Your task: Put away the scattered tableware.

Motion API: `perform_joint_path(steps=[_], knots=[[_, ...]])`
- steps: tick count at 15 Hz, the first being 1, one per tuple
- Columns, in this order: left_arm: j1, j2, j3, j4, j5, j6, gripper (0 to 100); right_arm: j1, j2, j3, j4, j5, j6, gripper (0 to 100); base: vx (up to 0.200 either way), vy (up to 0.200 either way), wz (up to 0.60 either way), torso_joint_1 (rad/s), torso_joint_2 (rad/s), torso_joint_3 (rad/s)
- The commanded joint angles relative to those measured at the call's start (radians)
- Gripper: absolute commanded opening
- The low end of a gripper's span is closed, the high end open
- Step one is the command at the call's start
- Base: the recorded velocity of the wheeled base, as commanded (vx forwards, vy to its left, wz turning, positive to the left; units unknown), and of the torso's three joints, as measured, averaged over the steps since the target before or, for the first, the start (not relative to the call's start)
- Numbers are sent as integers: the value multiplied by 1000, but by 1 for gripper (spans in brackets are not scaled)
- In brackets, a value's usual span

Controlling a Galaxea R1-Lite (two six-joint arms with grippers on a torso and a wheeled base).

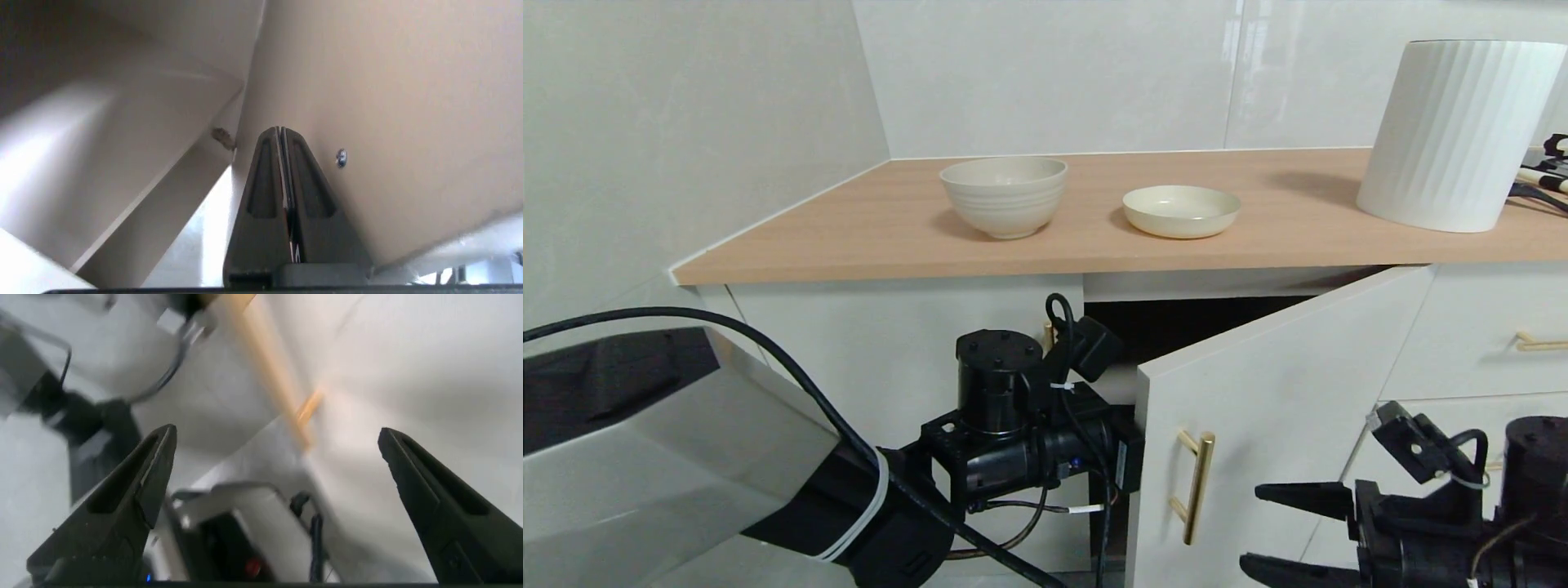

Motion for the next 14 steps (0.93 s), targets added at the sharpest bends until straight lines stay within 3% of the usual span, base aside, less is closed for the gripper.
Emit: perform_joint_path(steps=[1, 12, 14], knots=[[0, -1, -2, -2, 4, -2, 0, 30, -87, 78, 4, 2, 4, 100, 0, 0, 0, 0, 0, 0], [0, -3, -32, 32, 1, -15, 0, 52, -91, 86, 4, 2, 4, 100, 0, 0, 0, 0, 0, 0], [1, 19, -49, 49, 0, -15, 0, 52, -94, 94, 4, 2, 3, 100, -200, 0, 0, 0, 5, 2]])
